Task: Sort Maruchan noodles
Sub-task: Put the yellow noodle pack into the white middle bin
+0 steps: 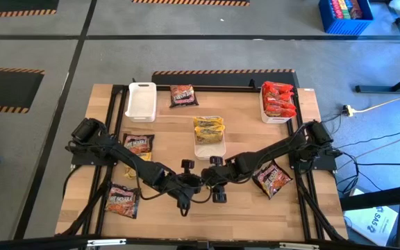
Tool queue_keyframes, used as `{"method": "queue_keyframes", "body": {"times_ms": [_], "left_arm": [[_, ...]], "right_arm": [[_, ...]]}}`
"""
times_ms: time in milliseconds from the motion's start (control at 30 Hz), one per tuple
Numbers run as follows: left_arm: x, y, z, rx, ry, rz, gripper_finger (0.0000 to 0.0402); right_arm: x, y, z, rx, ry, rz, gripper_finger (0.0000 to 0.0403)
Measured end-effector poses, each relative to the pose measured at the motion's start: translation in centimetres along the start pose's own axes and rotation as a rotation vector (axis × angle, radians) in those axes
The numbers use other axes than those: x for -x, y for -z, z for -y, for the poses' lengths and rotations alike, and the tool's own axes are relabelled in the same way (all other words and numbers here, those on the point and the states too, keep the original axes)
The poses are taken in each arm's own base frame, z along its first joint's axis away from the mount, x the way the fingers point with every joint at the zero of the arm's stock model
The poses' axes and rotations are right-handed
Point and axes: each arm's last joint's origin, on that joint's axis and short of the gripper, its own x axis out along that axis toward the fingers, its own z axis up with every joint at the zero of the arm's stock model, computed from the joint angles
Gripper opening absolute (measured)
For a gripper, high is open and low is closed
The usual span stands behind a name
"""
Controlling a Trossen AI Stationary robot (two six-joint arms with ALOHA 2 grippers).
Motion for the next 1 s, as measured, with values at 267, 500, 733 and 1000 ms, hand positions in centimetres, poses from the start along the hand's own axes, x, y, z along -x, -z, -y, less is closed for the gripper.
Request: {"method": "queue_keyframes", "body": {"times_ms": [267, 500, 733, 1000], "left_arm": [[0.7, 0.4, 0.6, -0.012, 0.052, -0.036, 0.0107], [4.9, 0.1, 0.1, 0.030, 0.113, -0.046, 0.0114], [7.3, 2.0, 1.3, 0.018, 0.162, -0.007, 0.0113], [4.9, 5.3, 1.9, 0.097, 0.207, 0.118, 0.0113]], "right_arm": [[0.0, 0.0, 0.0, 0.026, 0.000, -0.002, 0.0113], [0.2, 0.1, 0.0, 0.026, -0.001, -0.009, 0.0114], [5.2, -0.5, 0.1, 0.056, -0.004, 0.057, 0.0115], [11.4, -1.5, 4.8, 0.014, 0.186, 0.185, 0.0117]]}}
